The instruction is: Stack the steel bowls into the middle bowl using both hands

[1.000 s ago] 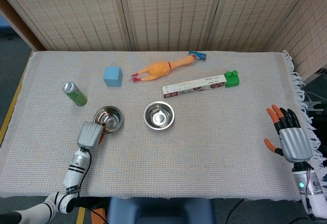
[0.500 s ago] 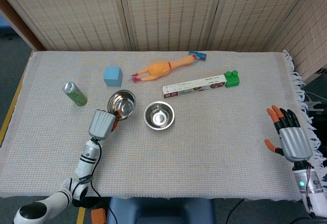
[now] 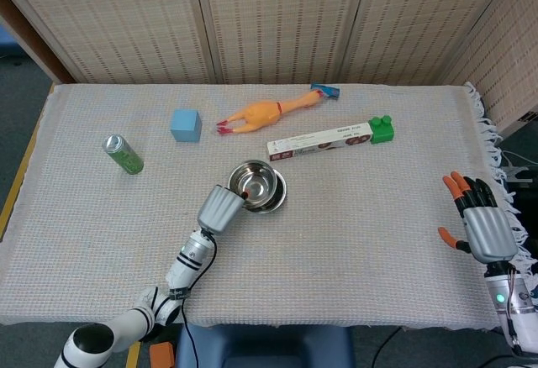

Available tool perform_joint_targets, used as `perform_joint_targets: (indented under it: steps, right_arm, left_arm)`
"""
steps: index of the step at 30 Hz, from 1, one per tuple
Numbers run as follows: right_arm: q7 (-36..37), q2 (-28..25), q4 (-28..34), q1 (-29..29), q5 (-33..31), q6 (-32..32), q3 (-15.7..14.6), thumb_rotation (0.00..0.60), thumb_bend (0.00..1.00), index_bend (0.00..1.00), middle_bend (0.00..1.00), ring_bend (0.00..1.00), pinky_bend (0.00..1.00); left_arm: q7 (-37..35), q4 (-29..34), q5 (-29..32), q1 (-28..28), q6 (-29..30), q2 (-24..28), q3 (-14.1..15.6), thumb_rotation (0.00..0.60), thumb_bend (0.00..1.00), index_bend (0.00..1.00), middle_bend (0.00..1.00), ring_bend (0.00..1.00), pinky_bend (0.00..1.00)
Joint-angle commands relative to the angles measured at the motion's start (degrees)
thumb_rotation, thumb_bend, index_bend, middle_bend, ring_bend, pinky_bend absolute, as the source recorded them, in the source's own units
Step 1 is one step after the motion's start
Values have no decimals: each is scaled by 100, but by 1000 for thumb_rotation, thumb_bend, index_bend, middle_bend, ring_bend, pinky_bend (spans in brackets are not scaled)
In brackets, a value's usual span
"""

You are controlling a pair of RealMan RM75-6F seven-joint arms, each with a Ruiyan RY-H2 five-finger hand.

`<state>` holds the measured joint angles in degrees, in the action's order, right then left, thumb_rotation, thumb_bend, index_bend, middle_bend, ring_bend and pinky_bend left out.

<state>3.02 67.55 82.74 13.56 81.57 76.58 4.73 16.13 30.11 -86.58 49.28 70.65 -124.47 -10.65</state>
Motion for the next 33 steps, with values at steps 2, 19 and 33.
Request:
perform_joint_targets:
  steps: [2,19,33]
  right_arm:
    - [43,-42,31,-32,60,54,-7,600,177,0,0,0,0]
    - [43,-236,145,-198,22,207,37,600,178,0,0,0,0]
    - [-1304,-7,557,-484,-518,465,74,600,134,0,0,0,0]
  left_arm:
    - [182,-146,6,83,-121,-101,66,600,567,520,1000,1000,1000]
    - [1224,3665,577,-1059,17,2115,260,600,384,0,512,689,909]
    - [-1845,5973,1197,-3941,1662,5957,1217,600,378,0,0,0,215]
